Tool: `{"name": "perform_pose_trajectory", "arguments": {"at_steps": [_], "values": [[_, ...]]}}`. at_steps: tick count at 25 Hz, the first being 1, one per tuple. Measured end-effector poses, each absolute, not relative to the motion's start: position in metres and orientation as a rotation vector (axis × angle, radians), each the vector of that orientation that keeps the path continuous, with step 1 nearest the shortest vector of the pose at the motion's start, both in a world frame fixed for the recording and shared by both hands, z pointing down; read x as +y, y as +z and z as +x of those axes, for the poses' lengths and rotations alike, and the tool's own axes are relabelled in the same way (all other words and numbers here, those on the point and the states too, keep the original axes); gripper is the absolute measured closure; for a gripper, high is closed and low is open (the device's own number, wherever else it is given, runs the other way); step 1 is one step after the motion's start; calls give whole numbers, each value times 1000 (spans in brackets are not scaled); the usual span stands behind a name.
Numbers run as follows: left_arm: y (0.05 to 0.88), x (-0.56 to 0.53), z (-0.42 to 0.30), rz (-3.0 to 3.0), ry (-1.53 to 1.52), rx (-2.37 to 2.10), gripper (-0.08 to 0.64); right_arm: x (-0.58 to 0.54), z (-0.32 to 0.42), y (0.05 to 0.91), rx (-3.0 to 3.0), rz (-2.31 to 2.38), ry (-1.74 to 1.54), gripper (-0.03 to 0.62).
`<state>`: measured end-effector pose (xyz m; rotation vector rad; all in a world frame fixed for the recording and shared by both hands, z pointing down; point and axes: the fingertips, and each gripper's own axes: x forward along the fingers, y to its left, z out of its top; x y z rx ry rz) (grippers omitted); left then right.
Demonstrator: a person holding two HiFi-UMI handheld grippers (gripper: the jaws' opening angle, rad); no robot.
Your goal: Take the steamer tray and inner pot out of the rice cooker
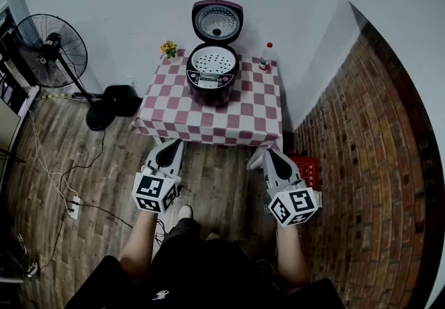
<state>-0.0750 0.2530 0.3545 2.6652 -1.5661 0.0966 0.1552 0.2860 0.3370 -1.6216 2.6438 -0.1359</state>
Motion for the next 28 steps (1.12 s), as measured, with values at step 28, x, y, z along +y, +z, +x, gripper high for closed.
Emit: {"name": "perform_pose_trajectory", "arguments": {"at_steps": [28], "values": [[375,179,-62,2689,93,-1465,558,217,152,351,2638,-1608,-153,591]]}}
